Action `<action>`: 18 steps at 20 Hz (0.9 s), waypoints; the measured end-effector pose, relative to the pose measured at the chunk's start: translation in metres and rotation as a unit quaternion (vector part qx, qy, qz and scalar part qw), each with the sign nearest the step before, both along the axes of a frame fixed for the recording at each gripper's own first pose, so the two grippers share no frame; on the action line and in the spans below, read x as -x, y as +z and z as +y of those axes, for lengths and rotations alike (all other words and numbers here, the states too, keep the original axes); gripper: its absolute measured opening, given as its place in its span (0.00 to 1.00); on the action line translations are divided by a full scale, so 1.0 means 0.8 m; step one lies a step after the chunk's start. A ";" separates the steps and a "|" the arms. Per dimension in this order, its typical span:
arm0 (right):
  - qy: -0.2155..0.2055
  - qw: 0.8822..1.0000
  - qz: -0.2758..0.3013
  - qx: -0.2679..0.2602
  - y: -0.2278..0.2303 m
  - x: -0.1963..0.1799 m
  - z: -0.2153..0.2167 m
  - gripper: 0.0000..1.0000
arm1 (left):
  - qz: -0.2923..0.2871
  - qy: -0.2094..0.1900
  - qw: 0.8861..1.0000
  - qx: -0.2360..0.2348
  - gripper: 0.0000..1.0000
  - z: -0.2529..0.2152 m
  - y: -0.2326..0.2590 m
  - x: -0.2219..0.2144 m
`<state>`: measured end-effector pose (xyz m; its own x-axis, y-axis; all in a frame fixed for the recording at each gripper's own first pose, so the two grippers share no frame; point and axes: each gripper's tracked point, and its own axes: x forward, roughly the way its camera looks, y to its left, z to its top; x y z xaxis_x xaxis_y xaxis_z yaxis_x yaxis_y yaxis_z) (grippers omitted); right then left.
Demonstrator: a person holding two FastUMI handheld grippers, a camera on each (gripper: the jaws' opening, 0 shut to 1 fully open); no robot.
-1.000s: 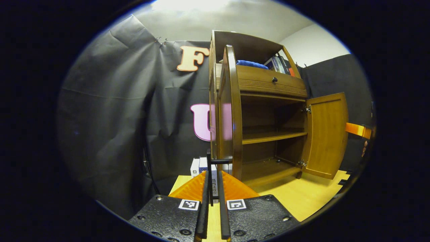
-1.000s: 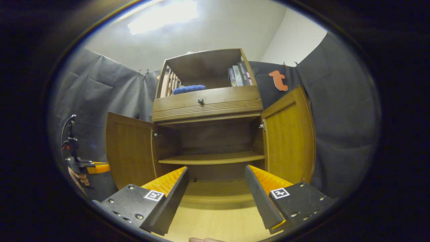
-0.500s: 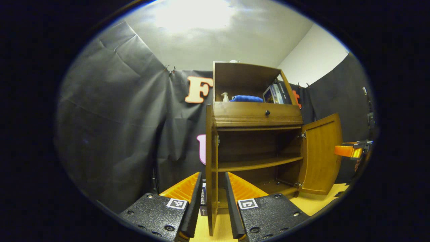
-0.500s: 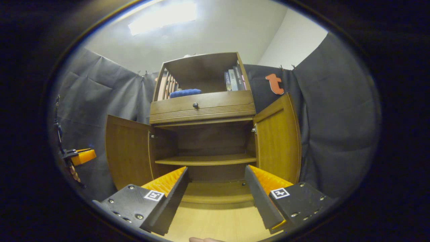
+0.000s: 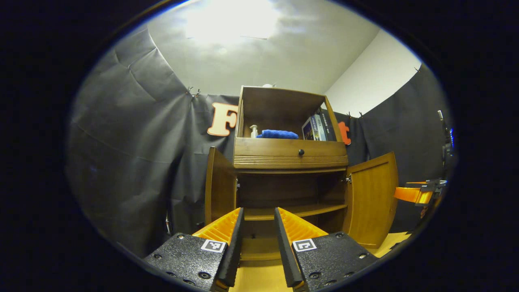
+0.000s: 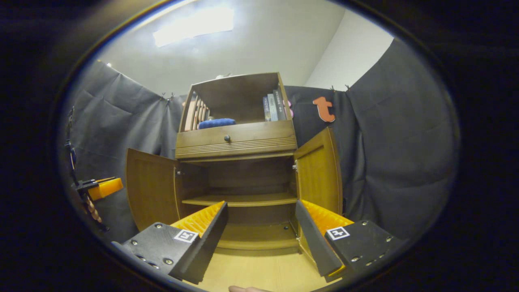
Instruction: Open the right door of the double-door shoe cabinet with the right hand, and open the left door with the left hand.
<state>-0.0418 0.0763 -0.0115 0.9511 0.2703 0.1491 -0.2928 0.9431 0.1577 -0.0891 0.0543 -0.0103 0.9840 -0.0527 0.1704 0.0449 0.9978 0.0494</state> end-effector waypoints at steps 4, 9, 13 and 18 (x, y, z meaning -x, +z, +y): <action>-0.005 1.000 0.002 -0.004 -0.001 -0.004 -0.011 0.99 | -0.017 -0.005 1.000 -0.014 0.49 -0.027 0.000 -0.010; -0.034 0.999 0.000 0.008 -0.007 -0.018 -0.025 0.99 | -0.001 -0.025 0.999 -0.023 0.77 -0.076 -0.023 -0.031; -0.038 0.999 0.009 0.017 -0.022 -0.032 -0.019 0.99 | 0.028 -0.030 0.999 -0.002 0.85 -0.103 -0.051 -0.057; -0.054 0.998 0.027 0.028 -0.048 -0.060 -0.020 0.99 | 0.088 -0.029 0.996 -0.001 0.98 -0.123 -0.106 -0.092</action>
